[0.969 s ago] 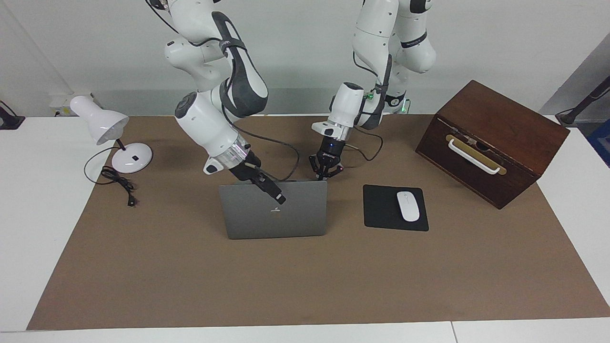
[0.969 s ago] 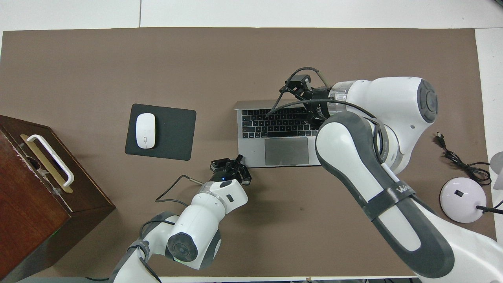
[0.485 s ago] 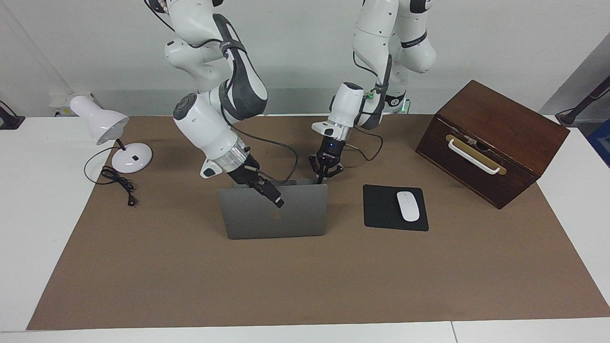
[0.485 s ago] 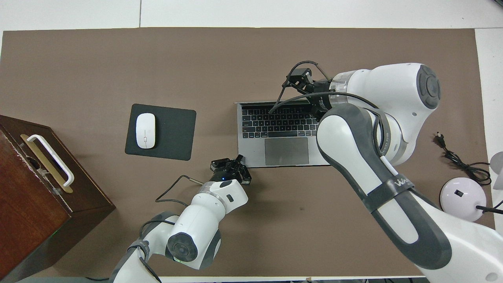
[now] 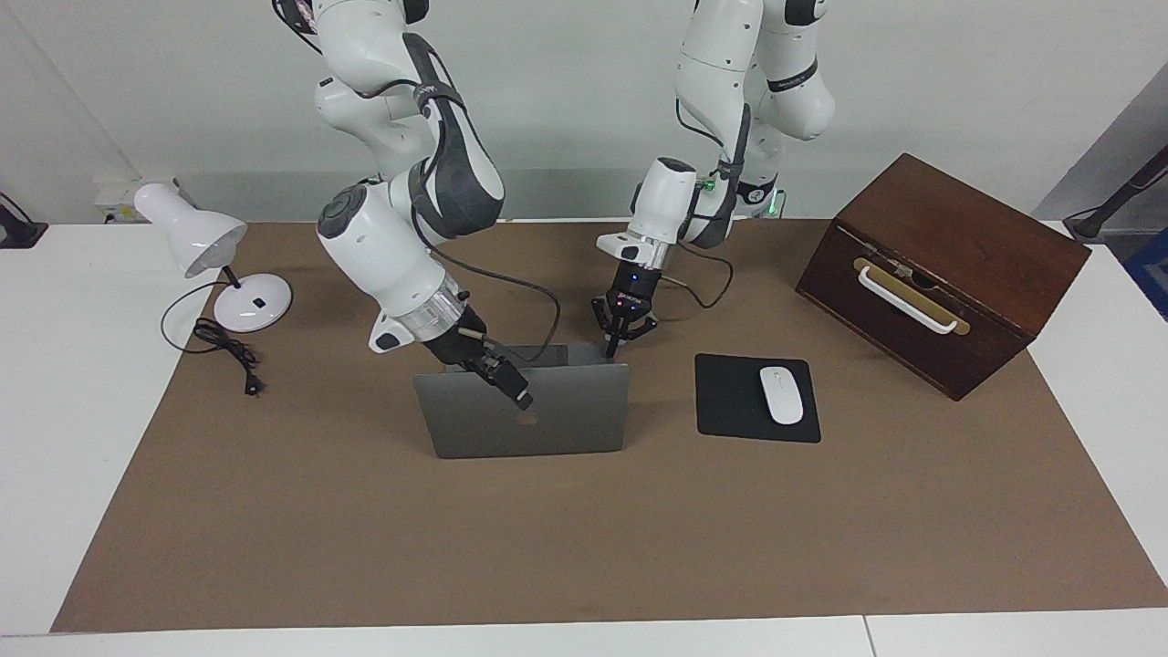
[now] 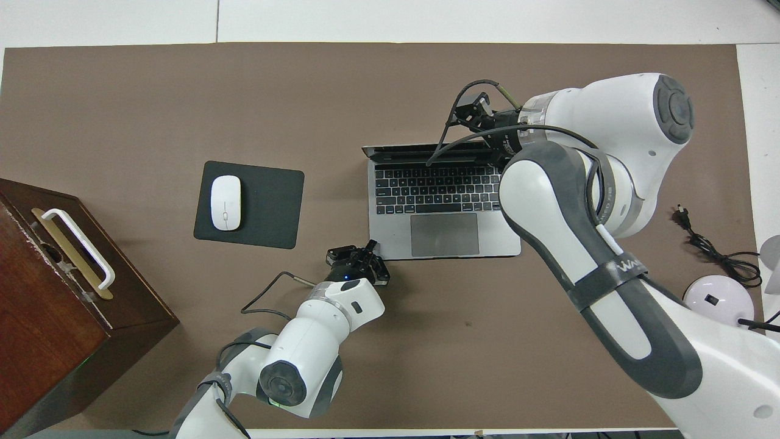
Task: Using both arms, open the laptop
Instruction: 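Push the lid farther from the robot with the right gripper to open it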
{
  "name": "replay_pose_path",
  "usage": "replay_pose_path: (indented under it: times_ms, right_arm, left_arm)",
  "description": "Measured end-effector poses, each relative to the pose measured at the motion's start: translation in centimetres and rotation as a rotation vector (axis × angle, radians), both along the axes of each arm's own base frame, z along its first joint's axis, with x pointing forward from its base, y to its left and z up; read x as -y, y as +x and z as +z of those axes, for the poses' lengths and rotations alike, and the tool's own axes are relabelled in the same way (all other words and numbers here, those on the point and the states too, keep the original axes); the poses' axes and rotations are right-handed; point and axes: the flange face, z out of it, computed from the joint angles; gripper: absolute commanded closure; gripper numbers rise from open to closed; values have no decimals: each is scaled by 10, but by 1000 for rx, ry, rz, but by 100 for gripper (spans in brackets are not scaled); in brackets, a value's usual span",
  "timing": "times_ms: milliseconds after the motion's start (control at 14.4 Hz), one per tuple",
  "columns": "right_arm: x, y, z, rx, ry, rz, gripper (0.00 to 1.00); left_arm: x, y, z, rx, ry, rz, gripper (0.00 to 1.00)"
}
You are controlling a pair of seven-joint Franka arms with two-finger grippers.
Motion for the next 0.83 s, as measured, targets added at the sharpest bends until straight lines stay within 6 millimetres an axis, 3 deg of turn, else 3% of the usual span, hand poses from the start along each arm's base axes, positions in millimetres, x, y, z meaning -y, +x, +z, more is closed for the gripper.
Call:
replay_pose_path:
  times_ms: [831]
  right_arm:
    - [9,16,2,3,-40,18,0]
  left_arm:
    - [0,0,0,0,0,0,100]
